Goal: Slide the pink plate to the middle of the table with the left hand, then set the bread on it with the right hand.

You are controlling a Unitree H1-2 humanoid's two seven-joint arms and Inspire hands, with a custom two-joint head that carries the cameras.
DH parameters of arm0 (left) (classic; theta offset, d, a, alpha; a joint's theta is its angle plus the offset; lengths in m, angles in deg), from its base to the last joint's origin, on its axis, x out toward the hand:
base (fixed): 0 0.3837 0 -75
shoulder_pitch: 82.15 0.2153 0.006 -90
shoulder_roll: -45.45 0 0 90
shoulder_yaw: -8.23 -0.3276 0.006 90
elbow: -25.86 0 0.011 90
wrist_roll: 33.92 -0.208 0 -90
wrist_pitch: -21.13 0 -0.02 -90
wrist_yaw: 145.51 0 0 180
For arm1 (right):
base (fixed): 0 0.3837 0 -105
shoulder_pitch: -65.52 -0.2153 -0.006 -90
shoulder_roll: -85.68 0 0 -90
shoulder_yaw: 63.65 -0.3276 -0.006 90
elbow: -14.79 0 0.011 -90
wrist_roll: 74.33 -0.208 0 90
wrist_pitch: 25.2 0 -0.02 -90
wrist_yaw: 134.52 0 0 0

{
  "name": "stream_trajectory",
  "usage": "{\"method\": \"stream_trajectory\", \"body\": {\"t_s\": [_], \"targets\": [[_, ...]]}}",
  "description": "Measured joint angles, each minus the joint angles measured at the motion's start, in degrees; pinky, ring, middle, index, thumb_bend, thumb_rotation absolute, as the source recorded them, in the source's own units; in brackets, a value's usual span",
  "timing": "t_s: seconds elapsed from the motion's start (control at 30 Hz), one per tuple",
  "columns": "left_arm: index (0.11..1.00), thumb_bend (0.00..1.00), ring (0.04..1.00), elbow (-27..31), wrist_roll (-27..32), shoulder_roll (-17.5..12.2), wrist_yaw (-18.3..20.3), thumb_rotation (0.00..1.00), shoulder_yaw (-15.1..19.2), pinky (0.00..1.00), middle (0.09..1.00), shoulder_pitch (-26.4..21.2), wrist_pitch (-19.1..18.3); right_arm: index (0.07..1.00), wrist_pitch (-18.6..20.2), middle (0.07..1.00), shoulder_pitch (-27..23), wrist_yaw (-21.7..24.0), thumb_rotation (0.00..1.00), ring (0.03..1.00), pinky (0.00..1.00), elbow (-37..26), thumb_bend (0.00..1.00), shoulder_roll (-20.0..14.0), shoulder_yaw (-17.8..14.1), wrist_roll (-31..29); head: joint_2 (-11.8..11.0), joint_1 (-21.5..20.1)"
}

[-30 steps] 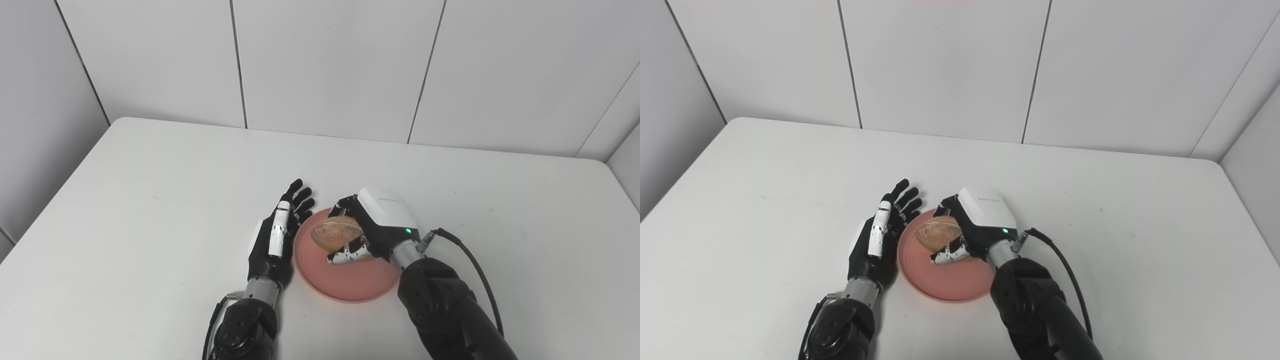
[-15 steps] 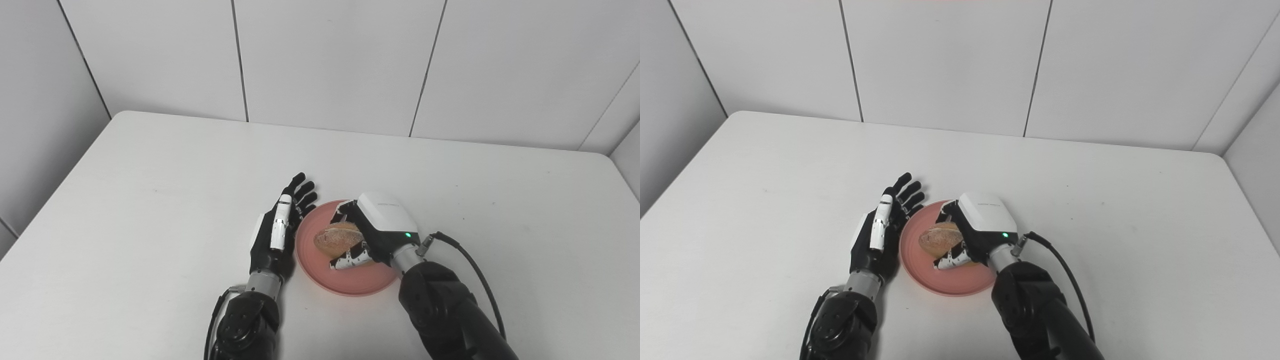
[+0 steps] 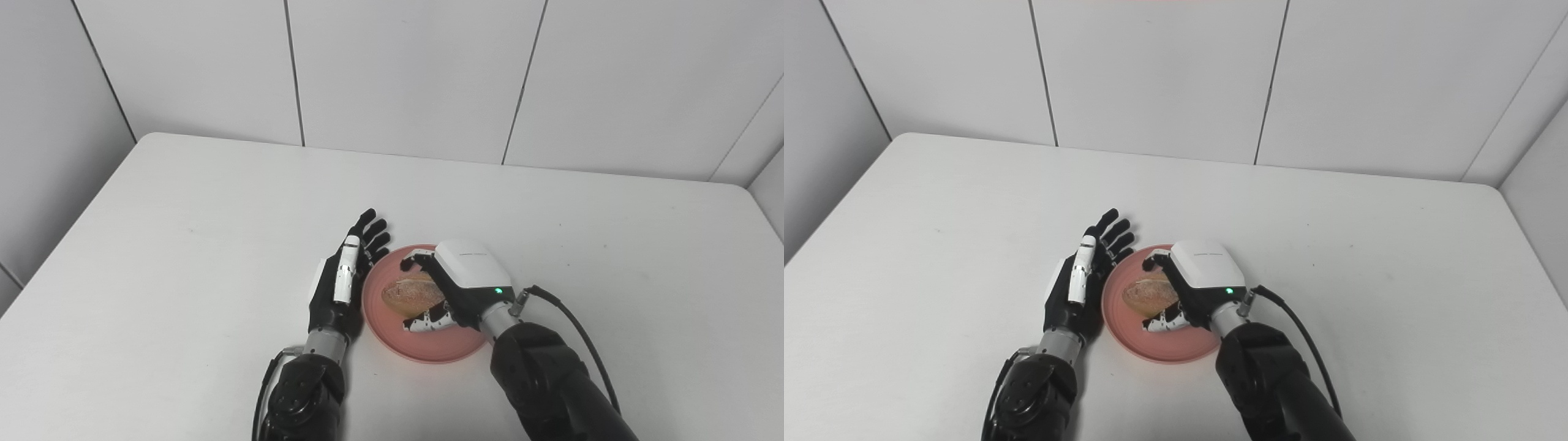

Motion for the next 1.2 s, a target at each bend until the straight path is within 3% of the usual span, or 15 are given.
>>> {"method": "stream_trajectory", "body": {"t_s": [0.1,0.37,0.77,1.0,1.2], "targets": [[0.887,0.43,0.896,0.0,-0.4,0.0,0.0,1.0,-0.1,0.9,0.902,0.0,0.0,0.865,0.3,0.875,0.0,1.7,0.5,0.858,0.84,-0.8,0.93,0.0,-0.1,0.9,0.0,0.0],[0.893,0.43,0.898,0.1,-0.7,0.0,0.0,1.0,-0.2,0.9,0.904,0.0,0.0,0.934,0.3,0.924,0.0,3.6,0.59,0.896,0.88,-1.4,1.0,-0.1,0.0,2.9,-0.2,-0.4],[0.898,0.42,0.925,0.4,-0.7,0.0,0.1,1.0,-0.1,0.95,0.908,0.0,-0.9,0.928,0.0,0.919,0.1,5.8,0.57,0.894,0.87,-5.2,1.0,-0.4,-1.8,2.6,-0.4,-0.9],[0.914,0.4,0.937,0.9,-0.4,-0.5,0.5,1.0,-0.2,0.94,0.927,0.0,-1.4,0.926,-3.2,0.91,0.4,0.1,0.62,0.89,0.89,-9.1,0.95,-0.8,-5.3,0.1,-0.5,-1.3],[0.887,0.4,0.913,0.9,0.6,-0.6,0.9,1.0,0.4,0.9,0.908,0.0,-1.2,0.947,-7.6,0.937,2.6,-6.5,0.75,0.915,0.92,-11.1,0.91,-0.9,-11.0,-7.0,-1.0,-2.0]]}}
